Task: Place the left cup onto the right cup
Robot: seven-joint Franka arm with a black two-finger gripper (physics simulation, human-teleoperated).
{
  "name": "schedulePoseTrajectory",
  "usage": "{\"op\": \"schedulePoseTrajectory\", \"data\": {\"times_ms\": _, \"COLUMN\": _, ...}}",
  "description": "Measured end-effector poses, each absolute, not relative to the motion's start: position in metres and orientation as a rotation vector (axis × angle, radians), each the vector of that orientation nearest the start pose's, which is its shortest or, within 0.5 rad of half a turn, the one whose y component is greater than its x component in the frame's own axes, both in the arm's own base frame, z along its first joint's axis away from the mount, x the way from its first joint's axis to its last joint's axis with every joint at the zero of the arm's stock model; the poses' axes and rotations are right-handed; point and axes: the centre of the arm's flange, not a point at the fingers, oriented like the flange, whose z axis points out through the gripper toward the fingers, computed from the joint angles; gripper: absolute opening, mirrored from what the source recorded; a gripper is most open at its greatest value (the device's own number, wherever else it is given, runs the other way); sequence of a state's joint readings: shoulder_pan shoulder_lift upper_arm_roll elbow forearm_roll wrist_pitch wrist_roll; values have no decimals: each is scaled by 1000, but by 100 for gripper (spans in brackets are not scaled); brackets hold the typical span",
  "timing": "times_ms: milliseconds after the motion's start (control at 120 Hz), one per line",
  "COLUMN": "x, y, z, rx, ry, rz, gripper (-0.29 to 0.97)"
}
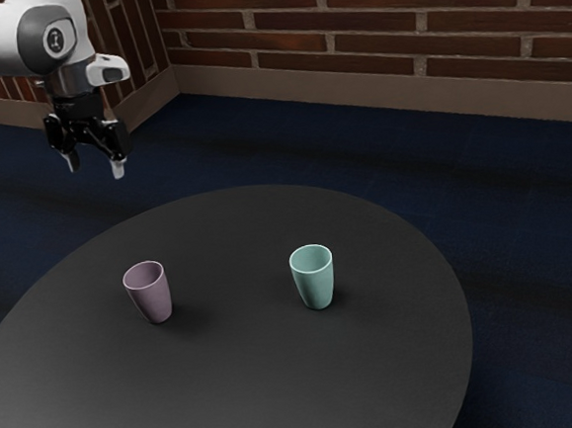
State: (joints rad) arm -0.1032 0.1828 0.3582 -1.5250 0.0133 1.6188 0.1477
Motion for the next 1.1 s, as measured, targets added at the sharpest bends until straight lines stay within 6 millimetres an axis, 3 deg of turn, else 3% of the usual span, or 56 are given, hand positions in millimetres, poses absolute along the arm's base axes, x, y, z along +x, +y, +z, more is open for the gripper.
{"op": "schedulePoseTrajectory", "data": {"times_ms": 233, "x": 601, "y": 143, "z": 519, "rx": -3094, "ry": -173, "rz": 161, "gripper": 68}}
{"op": "schedulePoseTrajectory", "data": {"times_ms": 458, "x": 597, "y": 155, "z": 481, "rx": -3125, "ry": -224, "rz": 183, "gripper": 68}}
{"op": "schedulePoseTrajectory", "data": {"times_ms": 817, "x": 588, "y": 158, "z": 440, "rx": -3145, "ry": -281, "rz": 167, "gripper": 68}}
{"op": "schedulePoseTrajectory", "data": {"times_ms": 1100, "x": 584, "y": 163, "z": 421, "rx": -3142, "ry": -351, "rz": 147, "gripper": 68}}
